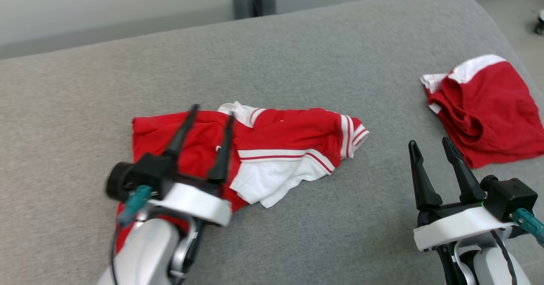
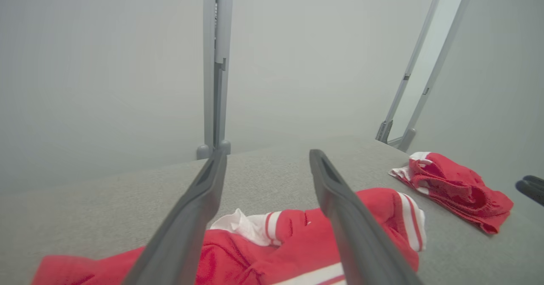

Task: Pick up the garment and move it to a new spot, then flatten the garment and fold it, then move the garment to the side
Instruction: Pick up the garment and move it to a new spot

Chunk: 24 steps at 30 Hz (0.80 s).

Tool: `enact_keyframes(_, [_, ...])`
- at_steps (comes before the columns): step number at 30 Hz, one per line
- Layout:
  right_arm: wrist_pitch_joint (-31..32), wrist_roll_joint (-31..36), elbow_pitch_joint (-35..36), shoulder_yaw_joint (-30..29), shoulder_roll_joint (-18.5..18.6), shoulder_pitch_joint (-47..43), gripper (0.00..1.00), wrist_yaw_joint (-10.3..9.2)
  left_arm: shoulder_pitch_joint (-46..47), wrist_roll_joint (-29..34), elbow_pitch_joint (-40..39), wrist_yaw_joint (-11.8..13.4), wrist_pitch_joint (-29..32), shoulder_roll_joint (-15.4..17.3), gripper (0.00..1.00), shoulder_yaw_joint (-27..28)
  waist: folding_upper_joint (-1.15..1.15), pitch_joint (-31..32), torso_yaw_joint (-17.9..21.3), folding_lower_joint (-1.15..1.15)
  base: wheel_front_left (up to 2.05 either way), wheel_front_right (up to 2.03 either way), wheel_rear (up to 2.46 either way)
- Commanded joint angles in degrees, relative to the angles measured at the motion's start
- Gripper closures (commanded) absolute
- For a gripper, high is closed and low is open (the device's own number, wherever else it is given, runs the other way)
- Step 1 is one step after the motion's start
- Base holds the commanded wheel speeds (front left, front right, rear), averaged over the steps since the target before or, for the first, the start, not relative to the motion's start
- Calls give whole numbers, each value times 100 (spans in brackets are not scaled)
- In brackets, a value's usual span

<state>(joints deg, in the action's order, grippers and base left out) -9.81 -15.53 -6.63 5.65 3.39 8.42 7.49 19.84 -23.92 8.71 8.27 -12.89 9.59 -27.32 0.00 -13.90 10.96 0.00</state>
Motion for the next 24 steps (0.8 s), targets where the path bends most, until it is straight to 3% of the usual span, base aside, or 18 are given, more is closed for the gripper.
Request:
enact_keyframes(1, [38,48,21,-38,49,-67,0,1,-119,-18,-73,84,-52,100,0,135,0,211,-229,0,0,0,0])
enact_keyframes(6, [152,104,108,-82,102,-202,0,1,-564,-111,-356,352,-145,460,0,676,0,412,-456,0,0,0,0])
enact_keyframes(10, [217,174,165,-92,155,-288,0,1,-904,-122,-550,397,-184,719,0,914,0,541,-590,0,0,0,0])
enact_keyframes(16, [333,250,224,-89,209,-439,0,1,-1415,-156,-769,371,-207,1000,0,1184,0,772,-739,0,0,0,0])
enact_keyframes(24, [442,309,295,-70,262,-622,0,1,-1839,-181,-935,292,-224,1068,0,1347,0,992,-829,0,0,0,0])
